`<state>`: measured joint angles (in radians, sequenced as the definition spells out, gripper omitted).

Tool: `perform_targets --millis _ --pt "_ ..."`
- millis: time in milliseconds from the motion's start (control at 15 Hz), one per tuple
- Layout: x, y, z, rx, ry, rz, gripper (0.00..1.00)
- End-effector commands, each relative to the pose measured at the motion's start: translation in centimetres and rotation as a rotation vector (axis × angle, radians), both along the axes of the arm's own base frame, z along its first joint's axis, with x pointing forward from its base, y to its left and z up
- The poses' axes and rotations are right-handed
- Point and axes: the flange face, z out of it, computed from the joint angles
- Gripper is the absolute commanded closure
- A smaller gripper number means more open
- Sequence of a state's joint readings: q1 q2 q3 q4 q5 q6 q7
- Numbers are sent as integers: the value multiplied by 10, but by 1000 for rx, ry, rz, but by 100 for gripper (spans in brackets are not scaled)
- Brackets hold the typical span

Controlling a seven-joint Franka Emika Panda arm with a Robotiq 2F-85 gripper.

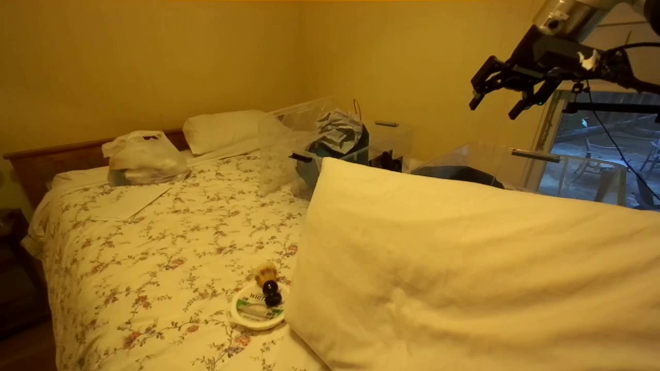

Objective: Remove the object from the box and put it in the bucket

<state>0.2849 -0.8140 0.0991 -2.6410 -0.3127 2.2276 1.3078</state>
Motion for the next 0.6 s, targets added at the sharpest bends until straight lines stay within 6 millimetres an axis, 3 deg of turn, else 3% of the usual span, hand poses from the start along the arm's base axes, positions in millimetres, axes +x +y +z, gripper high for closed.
perform_targets --millis 0,533 --pt "-27 4 12 103 110 154 0" --pt "-70 9 12 20 513 444 0"
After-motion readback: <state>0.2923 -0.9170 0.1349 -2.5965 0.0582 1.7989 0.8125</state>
